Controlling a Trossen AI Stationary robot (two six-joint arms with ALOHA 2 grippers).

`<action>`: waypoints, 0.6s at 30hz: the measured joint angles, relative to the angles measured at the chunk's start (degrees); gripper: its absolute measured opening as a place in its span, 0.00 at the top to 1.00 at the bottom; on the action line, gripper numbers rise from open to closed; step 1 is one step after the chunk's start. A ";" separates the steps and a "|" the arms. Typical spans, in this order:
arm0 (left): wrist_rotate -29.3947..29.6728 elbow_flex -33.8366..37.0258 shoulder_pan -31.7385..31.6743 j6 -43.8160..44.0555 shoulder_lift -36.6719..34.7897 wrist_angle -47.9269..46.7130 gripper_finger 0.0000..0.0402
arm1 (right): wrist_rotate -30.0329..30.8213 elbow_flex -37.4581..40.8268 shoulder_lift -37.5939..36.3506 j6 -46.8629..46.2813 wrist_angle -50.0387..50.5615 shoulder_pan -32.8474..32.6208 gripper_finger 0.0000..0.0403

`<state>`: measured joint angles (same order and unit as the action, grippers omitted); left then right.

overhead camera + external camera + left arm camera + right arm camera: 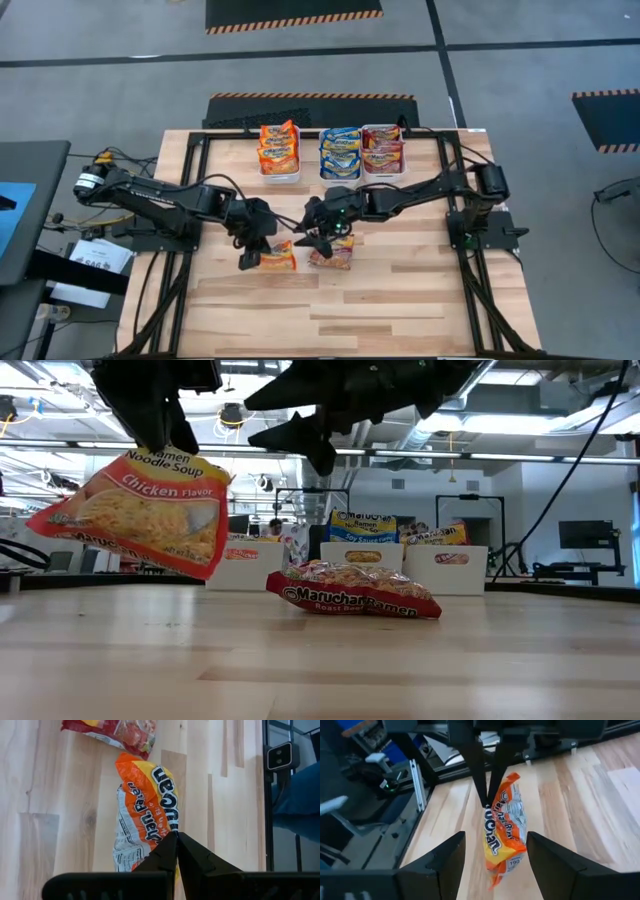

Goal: Sort Maruchan noodles
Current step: Put the orange noodle soup pack into the left white bin

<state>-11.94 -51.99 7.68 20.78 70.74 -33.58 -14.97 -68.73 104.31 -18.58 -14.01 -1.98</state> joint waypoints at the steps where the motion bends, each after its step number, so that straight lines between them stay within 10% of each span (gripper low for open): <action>1: 0.22 0.00 -0.11 0.00 0.00 0.06 1.00 | -0.06 0.00 0.01 0.47 0.15 0.20 0.41; 18: 0.99 0.00 -1.31 -0.49 0.49 0.61 1.00 | -0.04 0.09 0.05 0.65 5.46 1.25 0.40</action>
<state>-10.95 -51.99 6.37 20.28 71.23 -32.97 -15.00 -68.64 104.36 -17.93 -8.55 -0.74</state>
